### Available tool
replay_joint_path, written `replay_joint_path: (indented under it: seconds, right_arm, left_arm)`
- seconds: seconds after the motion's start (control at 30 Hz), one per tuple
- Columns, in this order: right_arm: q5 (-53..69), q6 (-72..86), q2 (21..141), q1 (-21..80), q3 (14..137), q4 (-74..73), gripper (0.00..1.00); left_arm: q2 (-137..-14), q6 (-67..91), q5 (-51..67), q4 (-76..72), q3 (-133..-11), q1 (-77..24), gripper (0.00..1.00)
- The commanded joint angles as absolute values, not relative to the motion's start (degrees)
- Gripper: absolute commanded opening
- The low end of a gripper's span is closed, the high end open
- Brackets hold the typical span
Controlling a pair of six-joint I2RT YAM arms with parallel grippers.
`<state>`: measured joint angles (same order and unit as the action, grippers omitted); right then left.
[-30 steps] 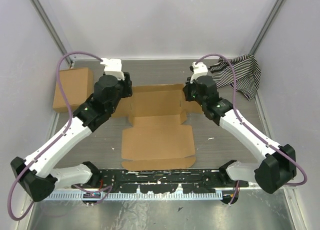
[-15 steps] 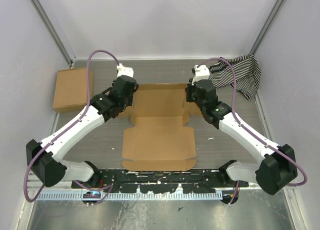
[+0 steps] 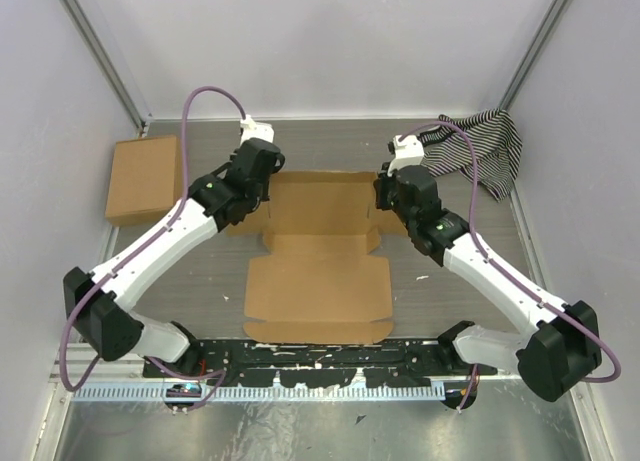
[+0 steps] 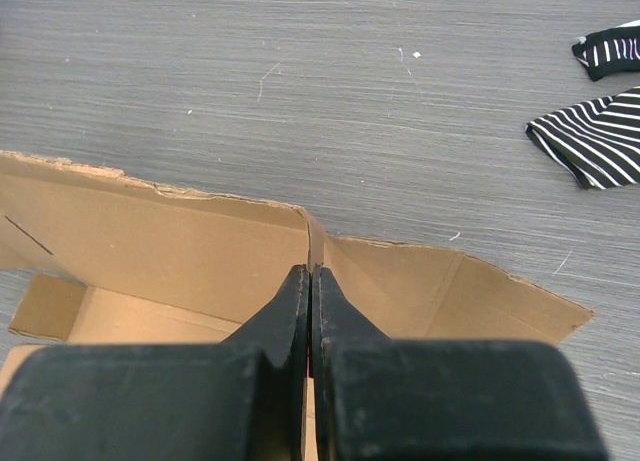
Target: Fold the paper box
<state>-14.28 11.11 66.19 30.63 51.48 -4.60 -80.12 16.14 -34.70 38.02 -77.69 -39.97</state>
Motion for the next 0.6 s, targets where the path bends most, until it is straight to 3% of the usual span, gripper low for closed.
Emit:
replay_joint_path:
  seconds: [0.0,0.2,0.33,0.4,0.47,0.57]
  right_arm:
    - [-13.8,12.0,64.4,30.8,51.2,-3.0,0.01]
    - [-13.1,12.0,64.4,30.8,51.1,-3.3,0.01]
    - [-10.3,11.8,64.7,30.8,51.6,-4.7,0.01]
    - [-9.3,11.7,65.1,30.8,52.4,-6.3,0.03]
    - [-7.9,11.6,65.9,30.8,54.1,-8.7,0.09]
    - [-7.1,11.7,67.1,30.9,56.8,-12.3,0.28]
  left_arm:
    - [-82.8,15.0,-35.1,38.2,-79.9,-40.1,0.36]
    - [-85.4,15.0,-35.6,37.7,-80.5,-39.6,0.26]
    - [-85.7,16.1,-35.9,37.0,-79.2,-39.4,0.04]
    - [-85.2,16.8,-35.9,35.7,-77.6,-39.1,0.0]
    - [-84.4,17.8,-35.9,34.4,-75.5,-38.9,0.0]
    - [-82.9,19.3,-35.8,31.5,-71.7,-38.7,0.0]
